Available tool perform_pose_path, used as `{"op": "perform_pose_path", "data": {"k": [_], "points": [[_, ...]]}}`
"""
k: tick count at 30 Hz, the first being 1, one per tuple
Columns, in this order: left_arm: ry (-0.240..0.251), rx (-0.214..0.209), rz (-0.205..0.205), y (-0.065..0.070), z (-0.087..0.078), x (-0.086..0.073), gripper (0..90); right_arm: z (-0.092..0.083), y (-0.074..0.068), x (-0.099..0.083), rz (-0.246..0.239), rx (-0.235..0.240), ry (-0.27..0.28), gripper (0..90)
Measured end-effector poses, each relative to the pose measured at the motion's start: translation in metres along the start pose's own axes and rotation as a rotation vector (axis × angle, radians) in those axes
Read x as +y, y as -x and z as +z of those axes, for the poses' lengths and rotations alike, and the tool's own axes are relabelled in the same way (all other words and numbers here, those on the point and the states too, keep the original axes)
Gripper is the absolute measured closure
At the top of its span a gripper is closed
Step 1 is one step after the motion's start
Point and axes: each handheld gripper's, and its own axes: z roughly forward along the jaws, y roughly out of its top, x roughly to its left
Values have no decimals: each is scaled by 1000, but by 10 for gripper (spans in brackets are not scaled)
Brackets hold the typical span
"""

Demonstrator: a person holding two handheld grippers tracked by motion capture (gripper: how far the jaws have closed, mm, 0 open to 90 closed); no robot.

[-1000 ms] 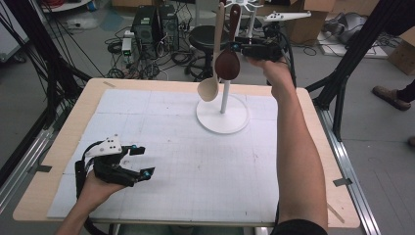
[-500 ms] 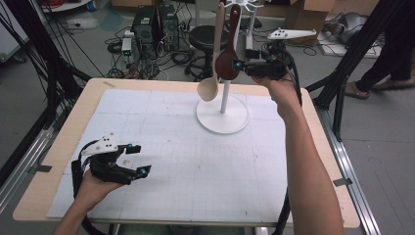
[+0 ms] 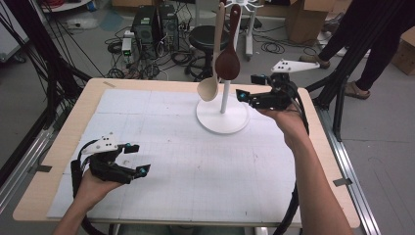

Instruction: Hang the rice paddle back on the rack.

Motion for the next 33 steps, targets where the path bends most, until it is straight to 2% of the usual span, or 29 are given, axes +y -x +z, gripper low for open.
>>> {"op": "perform_pose_path", "data": {"k": [7, 15, 23, 26, 33], "points": [[2, 14, -12, -4, -2, -1, 125, -13, -12, -36, -21, 5, -19, 147], [1, 29, -17, -6, -4, -1, 118, -25, -26, -76, -10, 3, -46, 104], [-6, 40, -20, -8, -4, -2, 103, -34, -36, -111, 8, -18, -77, 89], [-5, 48, -25, -9, -5, -3, 94, -37, -41, -125, 13, -37, -87, 15], [-6, 59, -27, -10, -7, -5, 81, -46, -46, -156, 54, -36, -89, 14]]}}
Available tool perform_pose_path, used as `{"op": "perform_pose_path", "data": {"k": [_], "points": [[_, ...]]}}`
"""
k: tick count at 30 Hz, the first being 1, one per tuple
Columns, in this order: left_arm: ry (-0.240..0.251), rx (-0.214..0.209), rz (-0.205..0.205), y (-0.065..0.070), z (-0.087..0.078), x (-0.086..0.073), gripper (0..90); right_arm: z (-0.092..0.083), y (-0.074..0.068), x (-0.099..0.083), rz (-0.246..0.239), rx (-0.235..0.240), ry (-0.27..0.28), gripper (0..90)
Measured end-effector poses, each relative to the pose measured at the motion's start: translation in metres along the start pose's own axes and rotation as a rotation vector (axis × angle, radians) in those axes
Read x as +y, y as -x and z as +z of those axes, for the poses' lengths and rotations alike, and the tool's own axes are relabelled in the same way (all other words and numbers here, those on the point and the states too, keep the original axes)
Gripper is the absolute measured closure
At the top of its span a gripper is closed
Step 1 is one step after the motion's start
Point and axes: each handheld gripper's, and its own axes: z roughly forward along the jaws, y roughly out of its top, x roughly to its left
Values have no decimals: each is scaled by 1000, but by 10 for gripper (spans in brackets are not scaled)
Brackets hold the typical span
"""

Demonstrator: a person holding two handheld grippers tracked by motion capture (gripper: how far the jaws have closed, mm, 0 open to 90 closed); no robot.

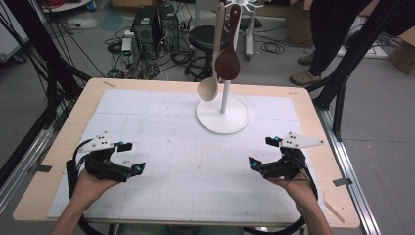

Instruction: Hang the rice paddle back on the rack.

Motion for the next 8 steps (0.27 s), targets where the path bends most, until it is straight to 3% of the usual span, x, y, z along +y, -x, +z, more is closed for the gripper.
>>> {"op": "perform_pose_path", "data": {"k": [8], "points": [[-4, 12, 0, -1, -2, -2, 79, -14, -5, -31, 34, -15, -13, 15]]}}
